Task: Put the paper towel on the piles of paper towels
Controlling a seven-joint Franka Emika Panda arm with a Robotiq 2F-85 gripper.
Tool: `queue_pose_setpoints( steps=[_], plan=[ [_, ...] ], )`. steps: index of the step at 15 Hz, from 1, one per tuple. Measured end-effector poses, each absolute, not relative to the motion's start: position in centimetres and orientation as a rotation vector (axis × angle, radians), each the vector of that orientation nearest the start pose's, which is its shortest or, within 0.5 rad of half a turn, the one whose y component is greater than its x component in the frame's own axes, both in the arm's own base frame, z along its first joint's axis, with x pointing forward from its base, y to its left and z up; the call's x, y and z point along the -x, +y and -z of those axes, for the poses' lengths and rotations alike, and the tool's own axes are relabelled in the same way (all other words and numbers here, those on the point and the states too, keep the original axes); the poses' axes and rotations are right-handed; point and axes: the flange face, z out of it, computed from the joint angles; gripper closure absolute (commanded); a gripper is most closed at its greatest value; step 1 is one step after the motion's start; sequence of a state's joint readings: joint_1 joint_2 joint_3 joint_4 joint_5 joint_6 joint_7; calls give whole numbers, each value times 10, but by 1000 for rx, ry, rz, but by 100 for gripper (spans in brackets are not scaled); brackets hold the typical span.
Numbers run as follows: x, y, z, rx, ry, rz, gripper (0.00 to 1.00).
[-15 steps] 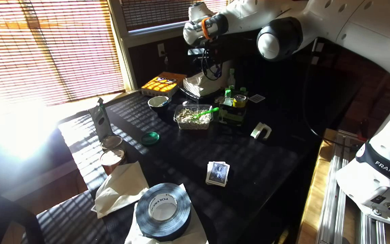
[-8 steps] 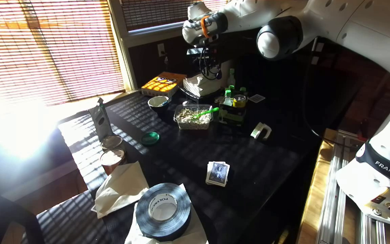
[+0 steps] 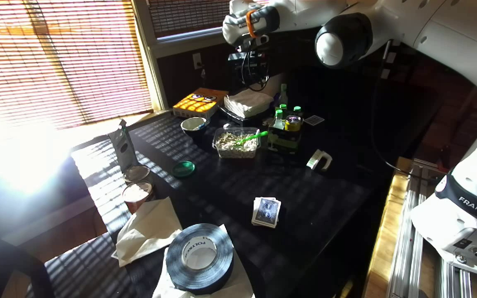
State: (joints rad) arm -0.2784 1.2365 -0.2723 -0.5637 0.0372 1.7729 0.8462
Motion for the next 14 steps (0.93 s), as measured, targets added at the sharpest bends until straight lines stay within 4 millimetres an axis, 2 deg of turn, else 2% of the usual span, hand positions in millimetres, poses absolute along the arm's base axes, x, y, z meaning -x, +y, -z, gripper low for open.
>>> queue_pose_setpoints(
  steps=[5,7,9,14],
  plan=[
    [-747,-309,-303,2609,1932,126,0],
    [-748,-306,-312,2597,1910,137,0],
    [-750,-301,-307,2615,1878,125,0],
    [-750,-300,-274,2622,1877,79,0]
  ],
)
